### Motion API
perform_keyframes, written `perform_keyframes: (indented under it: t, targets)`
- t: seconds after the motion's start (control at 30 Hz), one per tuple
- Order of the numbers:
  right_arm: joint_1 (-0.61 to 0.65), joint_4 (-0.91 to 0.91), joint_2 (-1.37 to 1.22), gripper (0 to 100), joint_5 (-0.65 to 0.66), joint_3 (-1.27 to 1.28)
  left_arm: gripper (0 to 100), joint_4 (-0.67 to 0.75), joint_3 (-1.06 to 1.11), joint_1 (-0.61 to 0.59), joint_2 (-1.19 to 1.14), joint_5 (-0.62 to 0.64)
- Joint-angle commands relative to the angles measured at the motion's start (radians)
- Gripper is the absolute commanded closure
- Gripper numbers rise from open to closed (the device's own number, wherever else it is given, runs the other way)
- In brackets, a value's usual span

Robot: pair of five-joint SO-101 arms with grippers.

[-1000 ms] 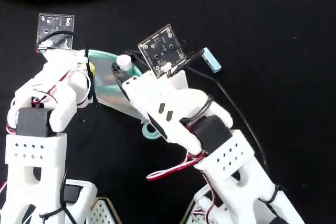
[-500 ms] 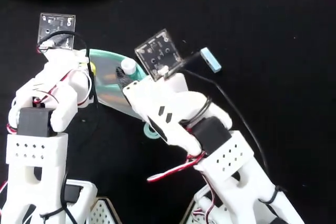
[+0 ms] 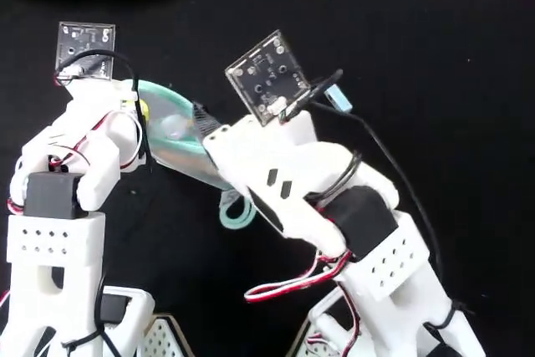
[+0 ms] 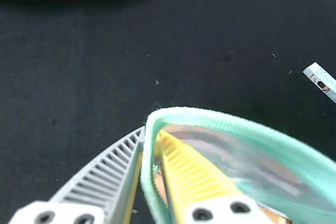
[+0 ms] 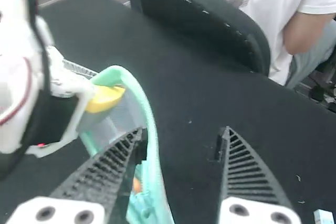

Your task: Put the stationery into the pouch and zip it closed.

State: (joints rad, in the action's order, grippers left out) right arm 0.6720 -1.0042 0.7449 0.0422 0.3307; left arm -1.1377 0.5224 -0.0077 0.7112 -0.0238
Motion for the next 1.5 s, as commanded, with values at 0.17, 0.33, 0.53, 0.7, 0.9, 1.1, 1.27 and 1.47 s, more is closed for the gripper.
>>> perform_keyframes:
  t: [0.17, 0.33, 0.53, 0.7, 0.9, 1.1, 1.27, 1.47]
  targets:
    - [-0.057, 0.005, -0.028, 77.6, 0.012, -0.091, 97, -0.003, 0.101, -0.01, -0.026, 0.003]
    - [-0.278, -0.003, 0.016, 87.4, 0.012, -0.209, 97, -0.003, 0.102, -0.01, -0.026, 0.003]
    - [-0.546, -0.032, -0.084, 92.7, 0.077, -0.216, 97, -0.003, 0.102, -0.01, -0.026, 0.003]
    - [-0.658, -0.034, -0.367, 79.6, 0.091, -0.223, 97, -0.003, 0.102, -0.007, -0.026, 0.003]
    - [-0.677, -0.034, -0.8, 79.7, 0.288, -0.384, 97, -0.003, 0.102, -0.01, -0.026, 0.003]
    - [-0.692, -0.034, -1.113, 79.6, 0.353, -0.545, 97, -0.002, 0.102, -0.012, -0.028, 0.002]
    - [-0.713, -0.032, -1.282, 79.6, 0.422, -0.633, 97, -0.002, 0.102, -0.012, -0.028, 0.002]
    - [-0.764, -0.034, -1.434, 79.6, 0.456, -0.776, 97, -0.002, 0.102, -0.012, -0.028, 0.0]
